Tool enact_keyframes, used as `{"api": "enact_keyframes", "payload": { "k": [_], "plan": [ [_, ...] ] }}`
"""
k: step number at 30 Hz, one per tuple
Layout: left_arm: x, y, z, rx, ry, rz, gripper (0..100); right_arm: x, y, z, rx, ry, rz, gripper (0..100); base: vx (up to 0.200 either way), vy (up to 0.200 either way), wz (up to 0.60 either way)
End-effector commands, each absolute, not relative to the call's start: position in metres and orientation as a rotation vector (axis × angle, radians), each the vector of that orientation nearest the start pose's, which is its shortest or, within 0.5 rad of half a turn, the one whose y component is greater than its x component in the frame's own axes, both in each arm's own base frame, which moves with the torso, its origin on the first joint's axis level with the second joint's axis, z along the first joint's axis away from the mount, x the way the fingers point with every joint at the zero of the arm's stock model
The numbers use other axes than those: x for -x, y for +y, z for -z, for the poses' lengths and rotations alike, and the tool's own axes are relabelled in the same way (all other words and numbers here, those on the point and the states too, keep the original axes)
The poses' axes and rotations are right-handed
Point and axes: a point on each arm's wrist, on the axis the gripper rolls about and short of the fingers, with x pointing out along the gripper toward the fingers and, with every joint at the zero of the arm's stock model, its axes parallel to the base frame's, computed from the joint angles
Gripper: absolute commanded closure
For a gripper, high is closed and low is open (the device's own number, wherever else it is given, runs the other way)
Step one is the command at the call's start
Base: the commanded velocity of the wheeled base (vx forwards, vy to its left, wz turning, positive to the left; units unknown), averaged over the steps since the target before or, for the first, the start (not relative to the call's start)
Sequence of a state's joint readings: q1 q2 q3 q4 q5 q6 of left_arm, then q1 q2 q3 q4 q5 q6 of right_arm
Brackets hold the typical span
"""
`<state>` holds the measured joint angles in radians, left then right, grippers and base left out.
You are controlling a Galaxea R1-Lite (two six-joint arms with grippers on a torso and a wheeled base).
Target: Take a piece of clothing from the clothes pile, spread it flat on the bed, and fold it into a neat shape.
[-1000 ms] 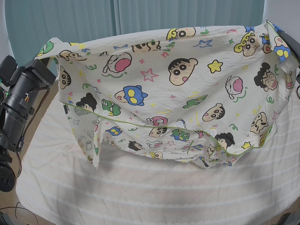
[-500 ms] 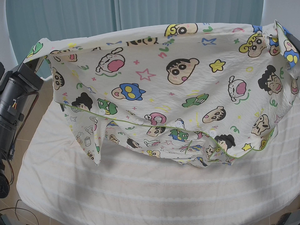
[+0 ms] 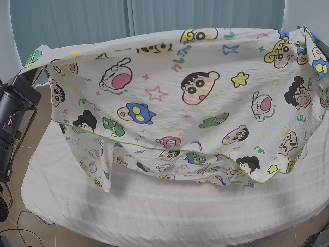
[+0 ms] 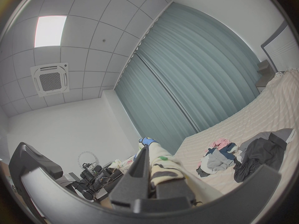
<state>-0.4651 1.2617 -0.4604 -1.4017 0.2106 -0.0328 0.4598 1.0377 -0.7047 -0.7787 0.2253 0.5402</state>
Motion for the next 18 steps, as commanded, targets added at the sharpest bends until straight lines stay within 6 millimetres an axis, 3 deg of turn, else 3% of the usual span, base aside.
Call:
{"api": "enact_keyframes", "payload": {
  "k": [1,12,18],
  "plan": [
    [-0.1516,-0.0707,-0.2709,0.232,-0.568,0.255,100,-0.1148,0.0625,-0.3137,-0.562,-0.246,-0.778,100,0.000,0.000,0.00],
    [-0.1516,-0.0707,-0.2713,0.240,-0.568,0.257,100,-0.1154,0.0629,-0.3113,-0.559,-0.216,-0.774,100,0.000,0.000,0.00],
    [-0.1516,-0.0707,-0.2700,0.266,-0.559,0.265,100,-0.1157,0.0630,-0.3101,-0.558,-0.210,-0.773,100,0.000,0.200,0.00]
  ]
}}
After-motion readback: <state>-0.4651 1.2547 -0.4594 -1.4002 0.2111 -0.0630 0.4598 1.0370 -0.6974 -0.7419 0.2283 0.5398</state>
